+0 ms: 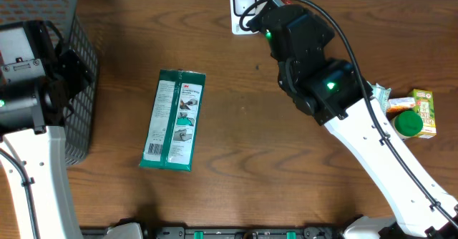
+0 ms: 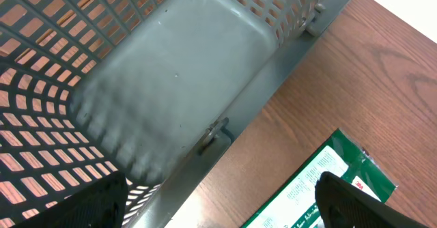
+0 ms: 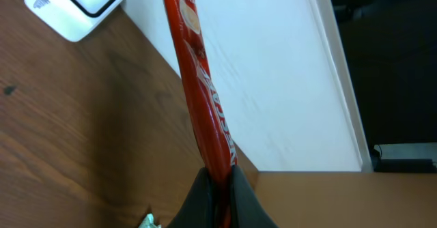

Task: Scan the item barcode

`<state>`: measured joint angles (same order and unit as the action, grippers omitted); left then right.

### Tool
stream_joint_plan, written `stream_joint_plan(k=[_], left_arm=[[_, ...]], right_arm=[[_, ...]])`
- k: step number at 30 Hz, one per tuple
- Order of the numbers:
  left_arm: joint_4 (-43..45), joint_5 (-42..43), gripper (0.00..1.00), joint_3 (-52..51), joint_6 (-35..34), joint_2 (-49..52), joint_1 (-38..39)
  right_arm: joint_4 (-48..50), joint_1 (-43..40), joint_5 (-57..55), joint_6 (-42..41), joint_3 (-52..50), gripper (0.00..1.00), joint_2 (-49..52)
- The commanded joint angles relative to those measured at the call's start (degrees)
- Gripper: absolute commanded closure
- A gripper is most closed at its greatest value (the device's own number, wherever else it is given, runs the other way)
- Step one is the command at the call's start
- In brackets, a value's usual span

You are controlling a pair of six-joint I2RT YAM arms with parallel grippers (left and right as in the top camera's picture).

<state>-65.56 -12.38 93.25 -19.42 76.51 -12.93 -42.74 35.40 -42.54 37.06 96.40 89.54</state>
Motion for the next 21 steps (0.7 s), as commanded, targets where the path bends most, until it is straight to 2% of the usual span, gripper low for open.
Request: stream_joint_plan(k=[1, 6, 9, 17, 21], left_arm=[[0.0, -0.7, 0.11, 0.4, 0.5, 0.2, -0.2], [0.0, -0.7, 0.12, 0.4, 0.5, 0.2, -0.2], [0.0, -0.7, 0.12, 0.4, 0.5, 0.2, -0.2], [0.0, -0.7, 0.12, 0.4, 0.5, 0.2, -0.2], [0.0, -0.7, 0.12, 0.4, 0.5, 0.2, -0.2]], right_arm=[[1.2, -0.8, 6.8, 1.3, 1.1, 0.99, -0.7], [2.3, -2.3, 10.5, 1.2, 2.8, 0.99, -0.7], [-0.9, -3.7, 19.0, 0.2, 6.3, 0.99, -0.7], [-7.2, -10.3, 39.6, -10.9, 14.8, 0.99, -0.6], [-10.3, -15.8, 57.0, -19.0, 15.3, 0.99, -0.6]])
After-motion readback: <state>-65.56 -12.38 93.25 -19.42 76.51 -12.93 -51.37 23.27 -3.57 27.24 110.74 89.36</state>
